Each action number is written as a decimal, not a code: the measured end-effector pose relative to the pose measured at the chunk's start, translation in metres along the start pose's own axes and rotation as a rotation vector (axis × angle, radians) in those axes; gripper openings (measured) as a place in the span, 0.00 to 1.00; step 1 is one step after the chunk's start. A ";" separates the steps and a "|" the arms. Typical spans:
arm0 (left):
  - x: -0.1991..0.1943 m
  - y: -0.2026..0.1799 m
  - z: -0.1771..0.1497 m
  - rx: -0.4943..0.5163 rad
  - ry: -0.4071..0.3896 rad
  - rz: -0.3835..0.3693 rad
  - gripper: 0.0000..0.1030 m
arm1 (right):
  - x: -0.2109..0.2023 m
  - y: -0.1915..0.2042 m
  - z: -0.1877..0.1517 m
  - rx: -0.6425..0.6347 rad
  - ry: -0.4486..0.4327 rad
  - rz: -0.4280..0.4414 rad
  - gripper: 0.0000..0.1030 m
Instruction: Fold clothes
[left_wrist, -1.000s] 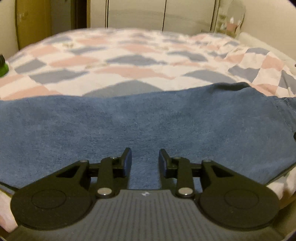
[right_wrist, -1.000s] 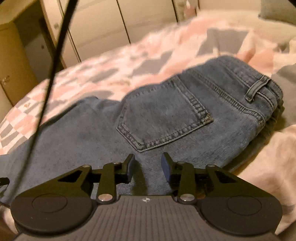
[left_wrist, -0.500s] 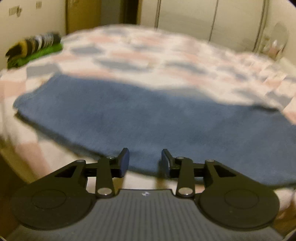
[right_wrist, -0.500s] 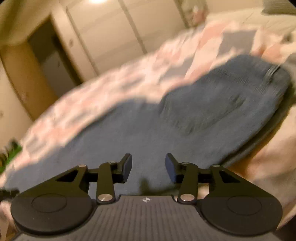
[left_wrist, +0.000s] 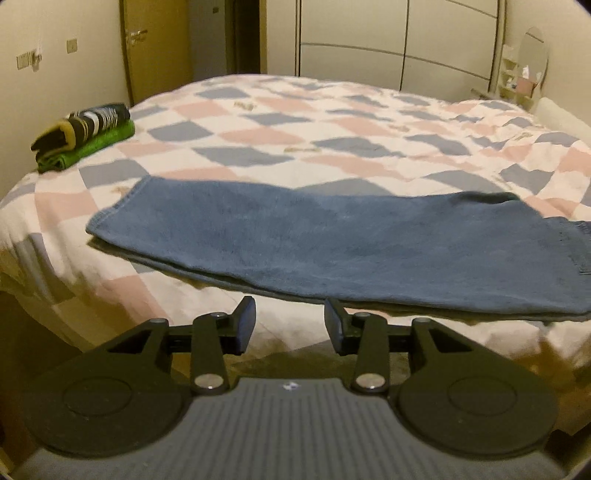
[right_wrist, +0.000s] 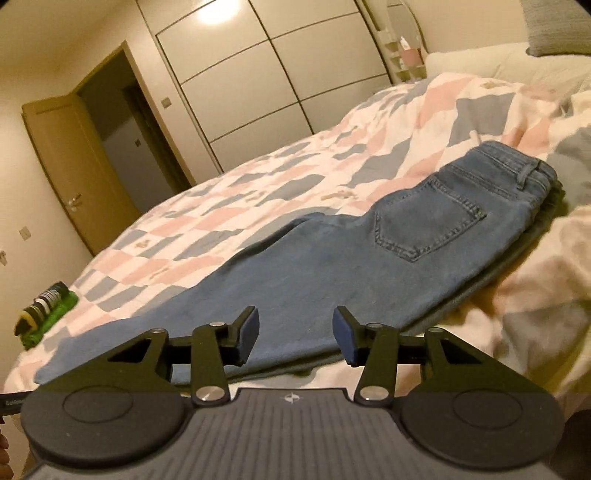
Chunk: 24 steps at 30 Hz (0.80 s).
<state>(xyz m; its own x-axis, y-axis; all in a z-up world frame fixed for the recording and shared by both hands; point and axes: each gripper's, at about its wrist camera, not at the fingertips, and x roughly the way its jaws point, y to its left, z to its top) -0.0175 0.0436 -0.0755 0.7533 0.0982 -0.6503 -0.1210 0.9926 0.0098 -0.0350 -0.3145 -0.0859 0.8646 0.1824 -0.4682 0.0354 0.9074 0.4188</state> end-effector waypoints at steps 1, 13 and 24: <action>-0.003 -0.002 0.001 0.004 -0.008 0.003 0.37 | -0.002 0.000 0.000 0.005 0.000 0.006 0.46; 0.036 -0.017 0.016 0.009 0.020 0.049 0.39 | 0.023 -0.037 0.015 0.078 0.017 0.013 0.47; 0.086 0.021 0.015 -0.114 0.071 0.040 0.39 | 0.063 -0.046 0.027 0.049 0.045 -0.001 0.47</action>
